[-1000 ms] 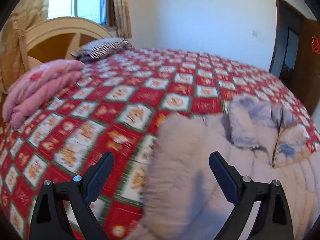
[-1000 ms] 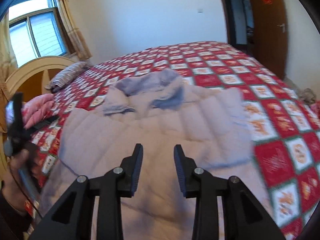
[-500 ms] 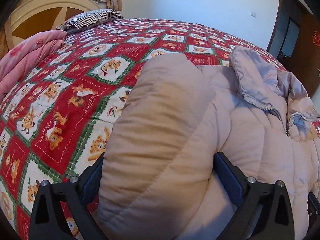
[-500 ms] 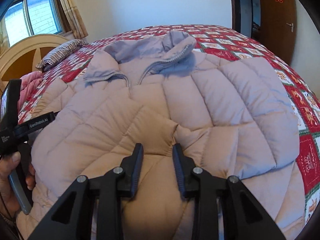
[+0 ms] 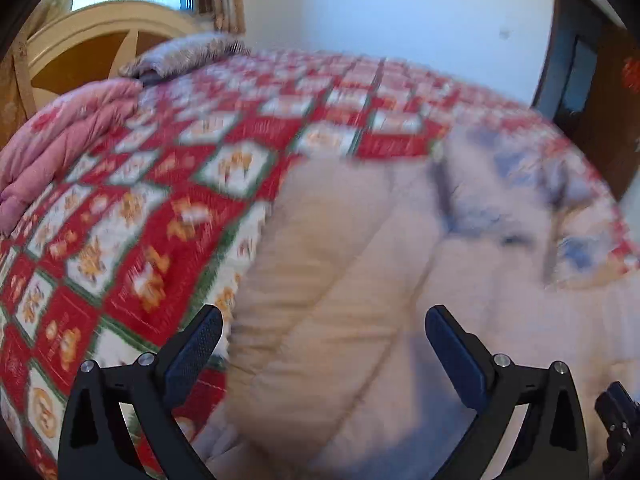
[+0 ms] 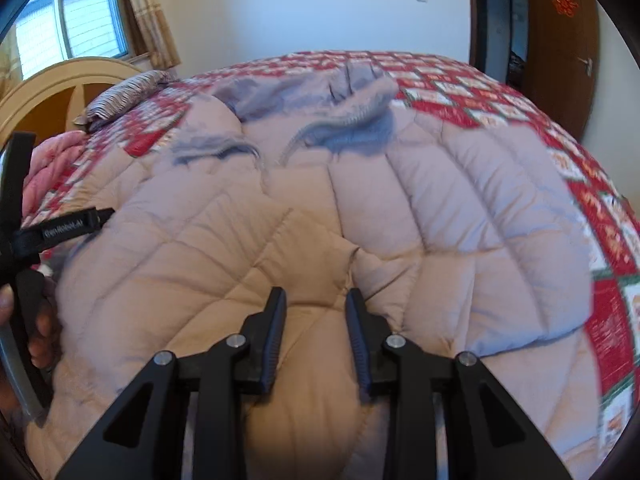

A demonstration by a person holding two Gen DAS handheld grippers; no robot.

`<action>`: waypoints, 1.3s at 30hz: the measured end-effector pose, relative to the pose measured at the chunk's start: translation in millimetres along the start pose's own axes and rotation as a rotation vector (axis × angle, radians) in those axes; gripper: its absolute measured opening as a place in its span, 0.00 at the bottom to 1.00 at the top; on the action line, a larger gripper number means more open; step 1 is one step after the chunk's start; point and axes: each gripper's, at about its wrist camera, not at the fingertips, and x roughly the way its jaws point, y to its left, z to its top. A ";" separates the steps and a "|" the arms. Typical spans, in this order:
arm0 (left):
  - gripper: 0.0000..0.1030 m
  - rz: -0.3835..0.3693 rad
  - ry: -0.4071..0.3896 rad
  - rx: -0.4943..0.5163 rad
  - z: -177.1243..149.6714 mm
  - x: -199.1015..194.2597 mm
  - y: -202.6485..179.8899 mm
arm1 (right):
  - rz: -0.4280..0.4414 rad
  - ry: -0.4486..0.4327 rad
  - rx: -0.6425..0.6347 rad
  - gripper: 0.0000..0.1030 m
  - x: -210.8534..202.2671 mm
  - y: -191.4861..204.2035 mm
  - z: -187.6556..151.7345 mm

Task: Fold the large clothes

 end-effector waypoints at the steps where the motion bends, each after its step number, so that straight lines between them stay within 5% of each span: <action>1: 0.99 -0.020 -0.044 -0.001 8.8 -14.1 1.0 | 0.016 -0.028 -0.001 0.43 -9.6 -0.2 2.9; 3: 0.99 -0.020 -0.091 0.001 22.8 -23.0 1.8 | 0.001 -0.119 -0.030 0.68 -36.0 -5.0 15.1; 4: 0.99 -0.004 -0.114 0.004 31.3 -22.5 1.4 | -0.022 -0.150 -0.043 0.69 -43.1 -7.9 20.5; 9: 0.99 0.145 -0.080 0.025 51.3 33.8 -2.8 | -0.172 -0.198 0.003 0.66 -40.9 -54.4 53.1; 15: 0.99 0.195 -0.004 0.067 30.5 75.4 -18.3 | -0.190 -0.037 -0.014 0.43 17.3 -90.1 49.3; 28: 0.99 0.286 -0.008 0.126 17.4 90.2 -36.5 | -0.186 -0.002 -0.002 0.44 36.2 -97.5 28.6; 37: 0.99 0.281 0.015 0.129 22.6 81.0 -34.5 | -0.221 -0.005 -0.034 0.44 36.6 -91.1 24.9; 39: 0.99 0.230 0.008 0.116 31.0 59.2 -32.9 | -0.202 0.005 -0.035 0.53 34.4 -91.4 26.4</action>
